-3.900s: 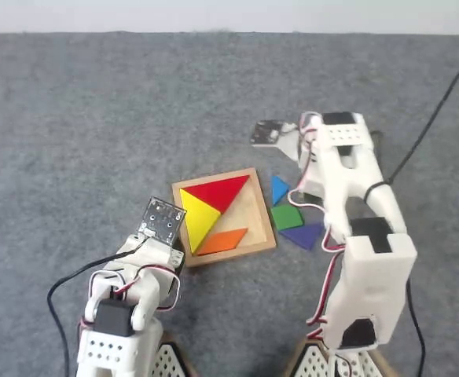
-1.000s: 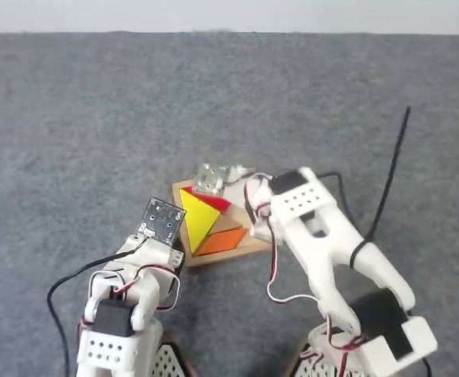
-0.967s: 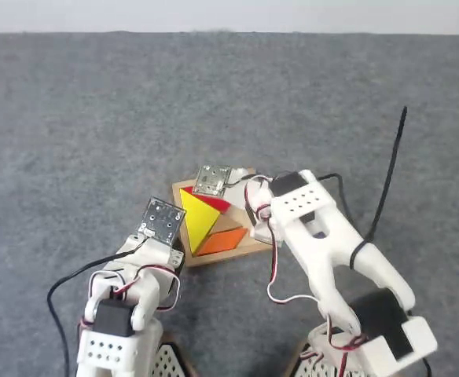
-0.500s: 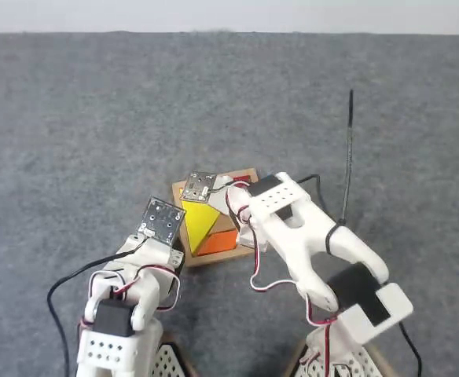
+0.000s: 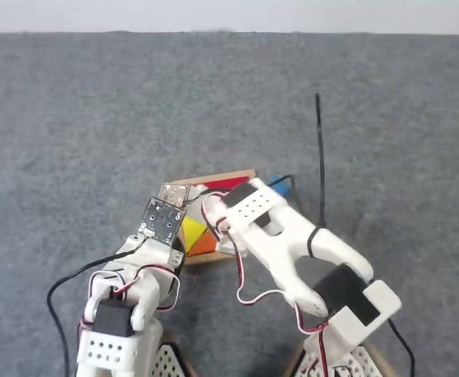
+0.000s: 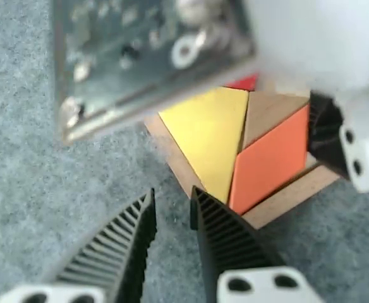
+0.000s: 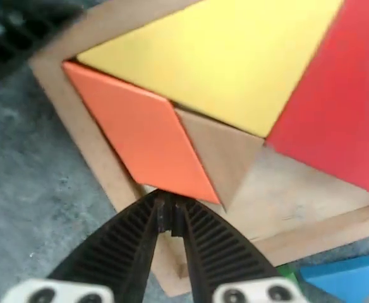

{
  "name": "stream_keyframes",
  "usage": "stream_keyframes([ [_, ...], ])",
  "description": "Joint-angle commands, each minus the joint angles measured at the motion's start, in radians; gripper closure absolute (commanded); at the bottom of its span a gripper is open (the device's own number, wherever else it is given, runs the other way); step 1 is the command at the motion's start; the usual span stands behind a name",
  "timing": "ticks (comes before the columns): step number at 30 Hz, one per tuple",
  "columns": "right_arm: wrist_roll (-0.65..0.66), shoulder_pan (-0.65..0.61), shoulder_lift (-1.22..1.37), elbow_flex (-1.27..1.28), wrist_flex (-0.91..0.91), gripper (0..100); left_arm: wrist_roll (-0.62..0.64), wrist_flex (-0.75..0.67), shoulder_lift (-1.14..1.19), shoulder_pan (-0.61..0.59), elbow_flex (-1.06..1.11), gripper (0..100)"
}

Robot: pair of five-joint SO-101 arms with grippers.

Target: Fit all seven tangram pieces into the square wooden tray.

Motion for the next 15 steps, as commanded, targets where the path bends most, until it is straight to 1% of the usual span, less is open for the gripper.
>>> stream_keyframes([
  [1, -0.014, -0.025, -0.008, -0.054, -0.007, 97.2, 0.012, 0.005, 0.002, 0.002, -0.007, 91],
  [4, -0.015, -0.018, -0.036, -0.058, 0.021, 97.2, 0.012, 0.005, 0.002, 0.002, -0.007, 91],
  [8, -0.017, 0.012, -0.145, -0.060, 0.091, 97.2, 0.012, 0.005, 0.002, 0.002, -0.007, 91],
  [12, -0.015, 0.097, -0.232, -0.060, 0.094, 97.2, 0.012, 0.005, 0.002, 0.002, -0.007, 91],
  [15, -0.012, 0.153, -0.228, -0.072, 0.090, 97.2, 0.012, 0.005, 0.002, 0.002, -0.007, 91],
])
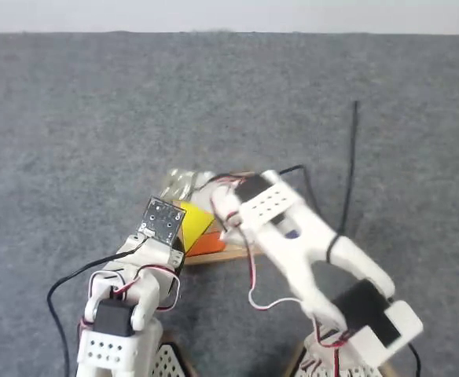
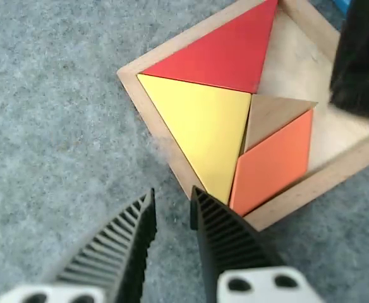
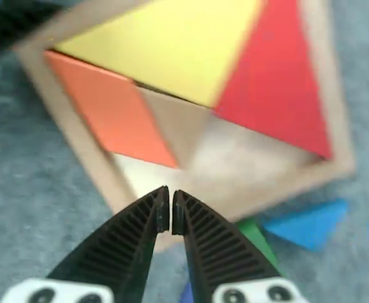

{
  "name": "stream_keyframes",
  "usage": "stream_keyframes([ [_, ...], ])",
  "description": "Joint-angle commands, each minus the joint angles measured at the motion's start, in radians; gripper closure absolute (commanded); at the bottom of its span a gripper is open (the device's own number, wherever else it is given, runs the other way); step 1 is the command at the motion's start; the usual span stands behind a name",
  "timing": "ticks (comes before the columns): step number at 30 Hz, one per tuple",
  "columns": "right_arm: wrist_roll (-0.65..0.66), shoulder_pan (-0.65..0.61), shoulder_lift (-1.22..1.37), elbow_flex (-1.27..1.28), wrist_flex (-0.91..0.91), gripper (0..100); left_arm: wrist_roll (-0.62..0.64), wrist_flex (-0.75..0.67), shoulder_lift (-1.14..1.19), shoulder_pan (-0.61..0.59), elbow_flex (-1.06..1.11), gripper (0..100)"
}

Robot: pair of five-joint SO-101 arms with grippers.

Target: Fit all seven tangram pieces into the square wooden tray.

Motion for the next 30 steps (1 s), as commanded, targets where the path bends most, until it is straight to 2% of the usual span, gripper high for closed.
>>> stream_keyframes([
  [1, -0.005, 0.061, -0.051, -0.068, 0.005, 97.2, 0.012, 0.005, 0.002, 0.002, -0.007, 91],
  [9, -0.015, 0.260, 0.004, -0.092, 0.016, 97.0, 0.012, 0.005, 0.002, 0.002, -0.007, 91],
  [12, -0.135, 0.289, 0.041, -0.095, 0.053, 94.1, 0.012, 0.005, 0.002, 0.002, -0.007, 91],
  [14, -0.210, 0.298, 0.073, -0.097, 0.054, 88.4, 0.012, 0.005, 0.002, 0.002, -0.007, 91],
  [18, -0.265, 0.275, 0.136, -0.098, 0.036, 79.8, 0.012, 0.005, 0.002, 0.002, -0.007, 91],
  [30, -0.468, 0.265, 0.226, -0.098, -0.015, 79.0, 0.012, 0.005, 0.002, 0.002, -0.007, 91],
])
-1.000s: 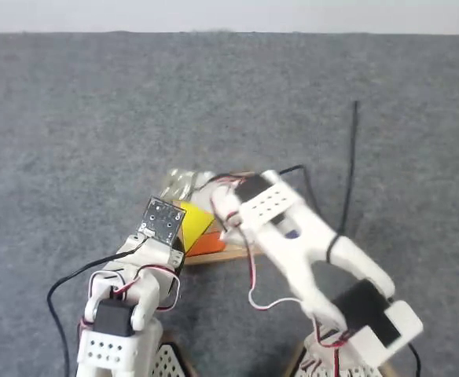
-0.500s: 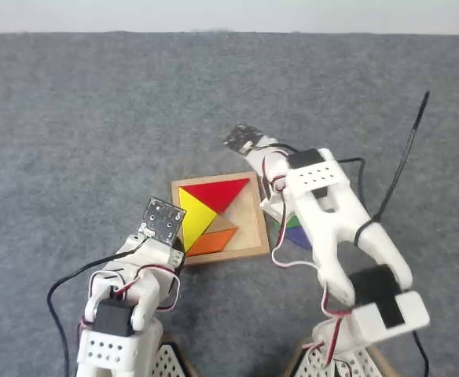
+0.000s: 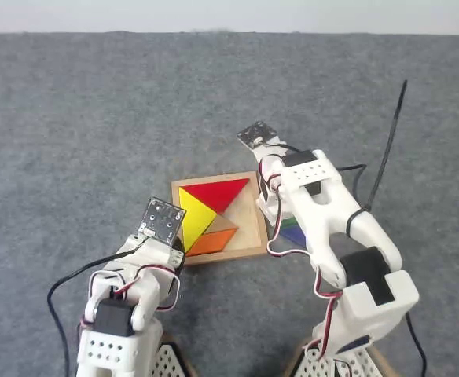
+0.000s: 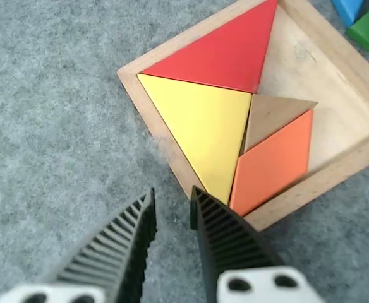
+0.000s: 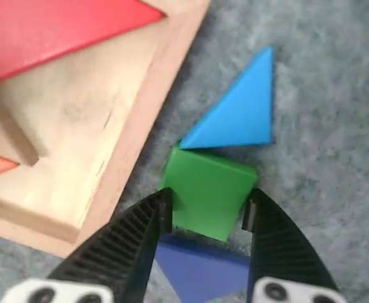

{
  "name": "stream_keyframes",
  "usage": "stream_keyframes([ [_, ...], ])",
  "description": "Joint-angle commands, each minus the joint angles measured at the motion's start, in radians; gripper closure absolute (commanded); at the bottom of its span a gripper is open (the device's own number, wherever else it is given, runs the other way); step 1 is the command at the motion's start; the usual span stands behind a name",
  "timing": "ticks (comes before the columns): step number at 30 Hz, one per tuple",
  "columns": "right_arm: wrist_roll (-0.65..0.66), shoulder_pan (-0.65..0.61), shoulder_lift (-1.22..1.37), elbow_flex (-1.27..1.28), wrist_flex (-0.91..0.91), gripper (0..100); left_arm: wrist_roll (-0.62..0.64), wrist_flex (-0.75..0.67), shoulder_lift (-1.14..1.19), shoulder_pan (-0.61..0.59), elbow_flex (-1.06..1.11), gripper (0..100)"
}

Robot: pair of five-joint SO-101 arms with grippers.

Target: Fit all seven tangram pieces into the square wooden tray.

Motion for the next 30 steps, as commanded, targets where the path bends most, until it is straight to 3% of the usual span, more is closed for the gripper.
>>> stream_keyframes([
  [1, -0.052, -0.012, 0.013, -0.029, -0.016, 79.0, 0.012, 0.005, 0.002, 0.002, -0.007, 91],
  [16, -0.112, -0.012, -0.044, -0.071, 0.047, 78.7, 0.012, 0.005, 0.002, 0.002, -0.007, 91],
  [20, -0.115, -0.035, -0.054, -0.083, 0.062, 72.5, 0.012, 0.005, 0.002, 0.002, -0.007, 91],
  [30, -0.115, -0.027, 0.097, -0.138, 0.039, 70.7, 0.012, 0.005, 0.002, 0.002, -0.007, 91],
])
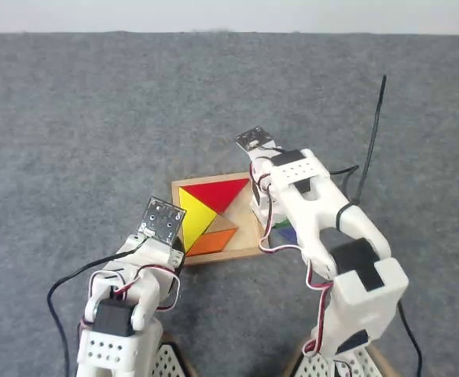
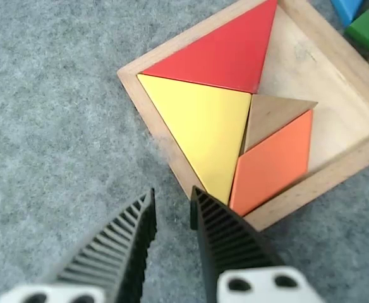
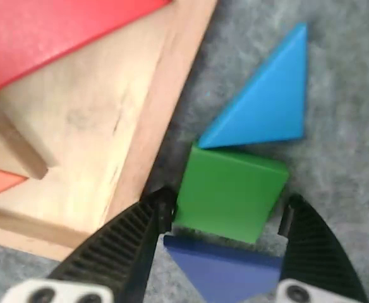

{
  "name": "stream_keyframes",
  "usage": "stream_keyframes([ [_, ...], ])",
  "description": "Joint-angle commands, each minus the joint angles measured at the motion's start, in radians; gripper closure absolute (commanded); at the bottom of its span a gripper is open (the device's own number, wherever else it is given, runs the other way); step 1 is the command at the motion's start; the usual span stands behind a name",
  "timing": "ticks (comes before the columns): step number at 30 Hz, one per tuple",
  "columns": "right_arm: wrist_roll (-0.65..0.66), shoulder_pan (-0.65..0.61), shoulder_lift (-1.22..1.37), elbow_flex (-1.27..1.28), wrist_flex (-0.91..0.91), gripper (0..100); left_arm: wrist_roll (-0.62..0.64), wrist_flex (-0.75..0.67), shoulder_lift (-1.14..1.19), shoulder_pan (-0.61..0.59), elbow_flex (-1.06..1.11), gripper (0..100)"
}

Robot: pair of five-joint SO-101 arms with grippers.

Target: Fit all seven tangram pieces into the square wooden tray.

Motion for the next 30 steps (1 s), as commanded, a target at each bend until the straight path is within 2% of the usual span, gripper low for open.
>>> stream_keyframes([
  [1, -0.015, 0.028, 0.025, -0.081, -0.008, 70.8, 0.012, 0.005, 0.002, 0.002, -0.007, 91],
  [4, -0.057, 0.067, 0.061, -0.109, -0.002, 76.5, 0.012, 0.005, 0.002, 0.002, -0.007, 91],
  [10, -0.058, 0.082, 0.067, -0.114, 0.002, 90.2, 0.012, 0.005, 0.002, 0.002, -0.007, 91],
  [17, -0.037, 0.067, -0.076, -0.130, 0.062, 92.6, 0.012, 0.005, 0.002, 0.002, -0.007, 91],
  [21, -0.020, -0.001, -0.220, -0.130, 0.104, 92.6, 0.012, 0.005, 0.002, 0.002, -0.007, 91],
  [25, 0.063, -0.116, -0.317, -0.133, 0.124, 92.6, 0.012, 0.005, 0.002, 0.002, -0.007, 91],
  [30, 0.178, -0.228, -0.271, -0.135, 0.116, 92.6, 0.012, 0.005, 0.002, 0.002, -0.007, 91],
])
